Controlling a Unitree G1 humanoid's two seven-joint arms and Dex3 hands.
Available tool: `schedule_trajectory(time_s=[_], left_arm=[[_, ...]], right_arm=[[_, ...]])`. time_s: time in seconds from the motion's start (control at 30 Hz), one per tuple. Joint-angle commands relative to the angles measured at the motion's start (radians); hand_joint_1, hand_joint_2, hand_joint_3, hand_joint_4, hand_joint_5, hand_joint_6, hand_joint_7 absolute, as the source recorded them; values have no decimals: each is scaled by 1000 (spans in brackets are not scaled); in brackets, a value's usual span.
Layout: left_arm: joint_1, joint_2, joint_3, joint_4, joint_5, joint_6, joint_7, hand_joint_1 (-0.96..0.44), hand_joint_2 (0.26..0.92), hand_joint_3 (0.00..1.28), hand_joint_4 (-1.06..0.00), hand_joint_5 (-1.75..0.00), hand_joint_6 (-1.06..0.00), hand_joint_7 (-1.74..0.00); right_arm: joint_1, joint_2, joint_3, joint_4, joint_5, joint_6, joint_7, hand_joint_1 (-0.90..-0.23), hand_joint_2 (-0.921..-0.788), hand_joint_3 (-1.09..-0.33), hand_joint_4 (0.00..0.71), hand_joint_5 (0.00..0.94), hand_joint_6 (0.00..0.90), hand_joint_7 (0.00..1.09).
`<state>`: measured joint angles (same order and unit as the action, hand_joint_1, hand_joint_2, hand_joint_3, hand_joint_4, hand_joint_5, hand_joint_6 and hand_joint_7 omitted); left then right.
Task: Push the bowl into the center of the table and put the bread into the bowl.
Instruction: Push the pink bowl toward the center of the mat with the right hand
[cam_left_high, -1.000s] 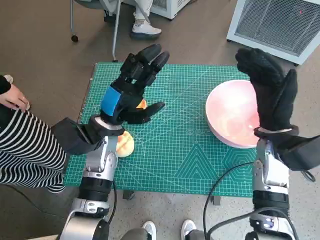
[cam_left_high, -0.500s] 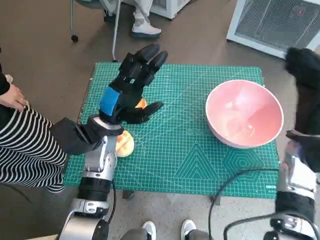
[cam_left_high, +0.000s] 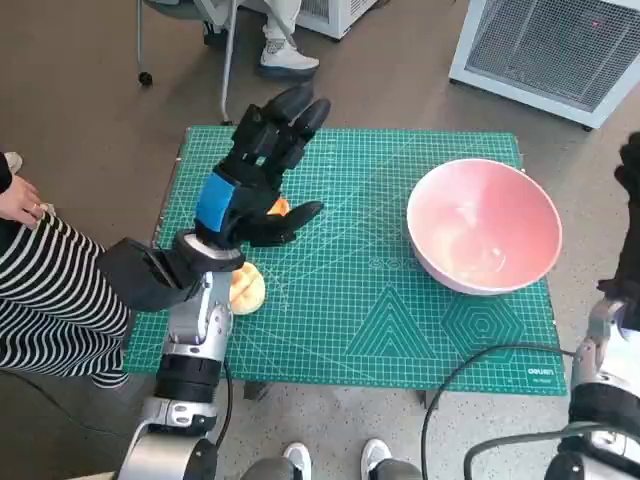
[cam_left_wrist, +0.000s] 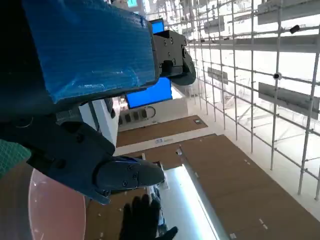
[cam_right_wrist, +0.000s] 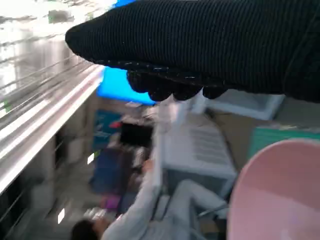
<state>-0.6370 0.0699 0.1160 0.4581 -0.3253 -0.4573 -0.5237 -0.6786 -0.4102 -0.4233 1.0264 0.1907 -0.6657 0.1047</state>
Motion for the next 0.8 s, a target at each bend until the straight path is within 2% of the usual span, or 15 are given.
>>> schedule_trajectory(time_s=[0.03, 0.2, 0.53, 0.67, 0.8], left_arm=[[0, -2, 6, 5, 2, -12, 6, -285, 724, 432, -87, -240, 1, -594], [4, -1, 10, 2, 1, -12, 8, -286, 726, 429, -89, -239, 1, -592], [14, 2, 17, -4, 4, -15, 12, -292, 732, 415, -91, -230, 1, -589], [19, 4, 18, -8, 5, -16, 14, -296, 750, 379, -101, -205, 1, -578], [21, 5, 18, -11, 4, -15, 14, -298, 759, 362, -106, -193, 1, -573]], right_arm=[[-21, -7, -33, 128, 44, 71, 16, -656, -921, -879, 102, 2, -1, 503], [-33, 3, -39, 186, 54, 122, 17, -644, -921, -911, 107, 4, 0, 490], [-51, 63, -33, 227, 64, 194, 34, -622, -921, -943, 88, 1, 10, 415], [-63, 88, -20, 235, 49, 207, 31, -620, -921, -939, 85, 1, 21, 400], [-64, 91, -17, 235, 47, 209, 32, -621, -921, -937, 84, 0, 30, 390]])
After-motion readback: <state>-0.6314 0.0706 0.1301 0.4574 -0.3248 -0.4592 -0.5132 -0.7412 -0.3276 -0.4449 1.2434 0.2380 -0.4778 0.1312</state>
